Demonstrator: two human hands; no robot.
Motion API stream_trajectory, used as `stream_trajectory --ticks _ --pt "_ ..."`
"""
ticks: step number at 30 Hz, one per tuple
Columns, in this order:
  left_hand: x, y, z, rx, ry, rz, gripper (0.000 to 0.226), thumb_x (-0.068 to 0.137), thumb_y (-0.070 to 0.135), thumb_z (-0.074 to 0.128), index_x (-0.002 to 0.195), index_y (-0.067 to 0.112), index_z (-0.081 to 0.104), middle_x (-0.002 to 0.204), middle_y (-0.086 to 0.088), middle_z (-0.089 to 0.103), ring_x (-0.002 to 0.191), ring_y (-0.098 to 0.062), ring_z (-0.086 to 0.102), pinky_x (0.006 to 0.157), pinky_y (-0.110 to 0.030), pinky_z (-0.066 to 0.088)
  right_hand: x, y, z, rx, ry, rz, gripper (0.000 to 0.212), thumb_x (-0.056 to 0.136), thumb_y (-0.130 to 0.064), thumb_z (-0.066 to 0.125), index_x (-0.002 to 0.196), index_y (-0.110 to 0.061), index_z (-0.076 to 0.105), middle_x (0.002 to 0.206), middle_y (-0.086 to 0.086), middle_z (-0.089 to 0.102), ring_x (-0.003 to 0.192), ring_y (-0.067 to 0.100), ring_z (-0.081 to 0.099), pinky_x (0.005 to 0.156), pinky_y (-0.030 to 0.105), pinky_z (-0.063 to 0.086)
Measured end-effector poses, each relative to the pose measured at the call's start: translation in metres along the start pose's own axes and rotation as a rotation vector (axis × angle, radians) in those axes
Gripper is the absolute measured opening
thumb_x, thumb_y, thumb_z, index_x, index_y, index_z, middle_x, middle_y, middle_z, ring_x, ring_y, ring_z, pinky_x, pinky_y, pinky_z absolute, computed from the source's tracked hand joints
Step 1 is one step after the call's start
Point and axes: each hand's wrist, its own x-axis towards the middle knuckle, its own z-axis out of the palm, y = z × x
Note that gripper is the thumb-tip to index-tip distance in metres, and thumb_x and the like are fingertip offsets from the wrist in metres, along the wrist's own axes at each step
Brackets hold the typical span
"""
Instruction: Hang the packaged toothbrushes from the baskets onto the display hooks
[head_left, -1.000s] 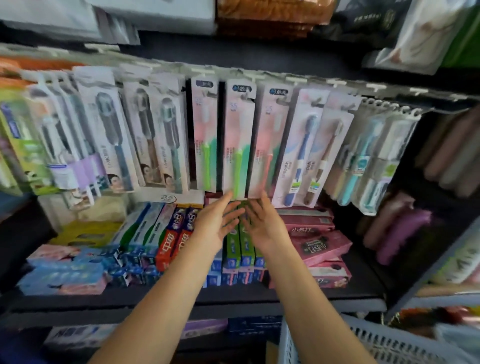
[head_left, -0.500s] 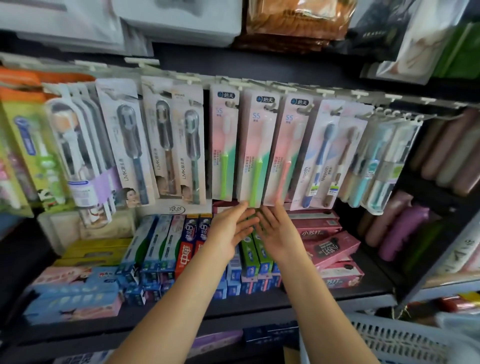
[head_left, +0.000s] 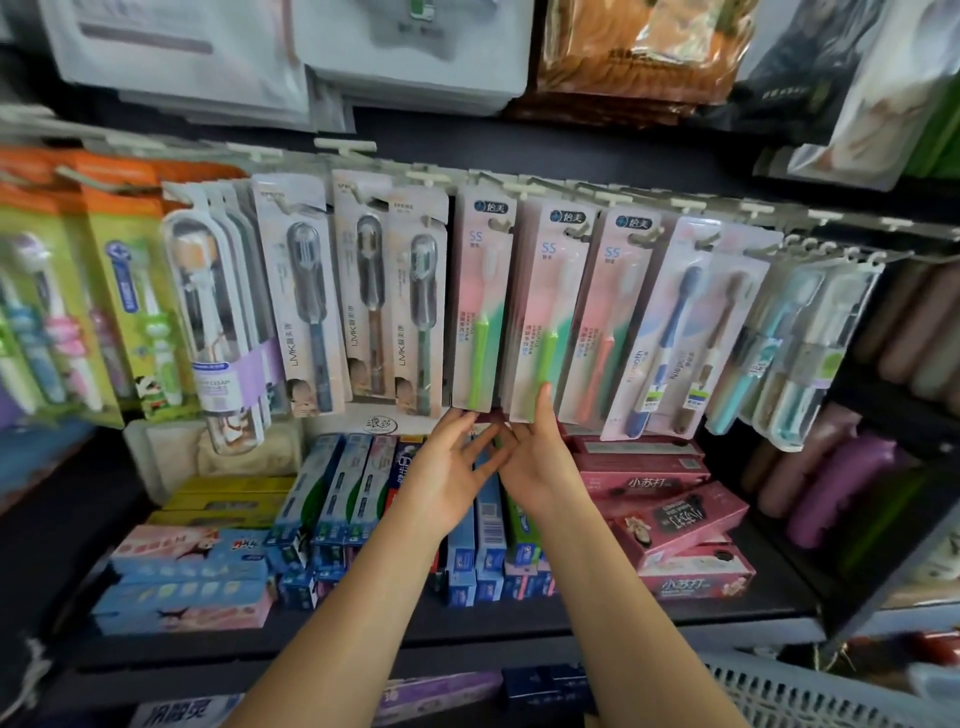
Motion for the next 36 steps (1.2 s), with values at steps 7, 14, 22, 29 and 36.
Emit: stream_trajectory --ticks 7,14,22,29,36 --pt "-0.004 0.000 -0.007 0.026 -0.034 0.024 0.008 0.102 0.016 0.052 0.104 0.014 0.060 0.112 -0.004 0.071 0.127 -0.027 0.060 0.095 -0.043 0.053 0.001 0.002 -0.004 0.004 -0.012 0.017 0.059 0.095 -0.063 0.048 0.128 -0.015 0.058 0.126 0.004 0.058 0.142 0.021 0.041 0.121 0.041 0.029" --pt "-0.013 0.010 -0.025 0.086 0.070 -0.002 0.021 0.099 0.013 0.057 0.119 0.009 0.063 0.119 -0.013 0.071 0.111 -0.026 0.068 0.087 -0.040 0.056 -0.015 0.017 -0.005 -0.046 0.020 0.044 0.091 0.083 -0.065 0.053 0.152 -0.008 0.038 0.157 0.012 0.040 0.147 0.024 0.036 0.119 0.040 0.029" --pt "-0.025 0.044 -0.052 0.078 0.266 0.107 0.012 0.101 0.012 0.055 0.108 0.006 0.063 0.103 -0.013 0.070 0.093 -0.023 0.068 0.075 -0.033 0.055 -0.019 0.055 0.026 -0.124 -0.067 0.137 0.046 0.095 -0.044 0.062 0.129 -0.013 0.056 0.119 0.006 0.064 0.109 0.019 0.061 0.091 0.033 0.050" --pt "-0.036 0.060 -0.062 0.013 0.268 0.147 0.011 0.101 0.013 0.056 0.106 0.007 0.062 0.111 -0.015 0.068 0.098 -0.025 0.068 0.077 -0.034 0.054 0.002 0.059 0.060 -0.167 -0.109 0.142 0.057 0.079 -0.055 0.068 0.121 -0.016 0.064 0.129 0.001 0.062 0.107 0.017 0.059 0.084 0.032 0.048" --pt "-0.018 0.074 -0.049 -0.093 0.168 0.131 0.017 0.102 0.015 0.054 0.105 0.006 0.068 0.103 -0.012 0.073 0.096 -0.024 0.068 0.093 -0.037 0.054 0.011 0.058 0.060 -0.116 -0.083 0.126 0.068 0.078 -0.054 0.072 0.122 -0.002 0.069 0.119 0.016 0.069 0.116 0.025 0.062 0.110 0.038 0.039"
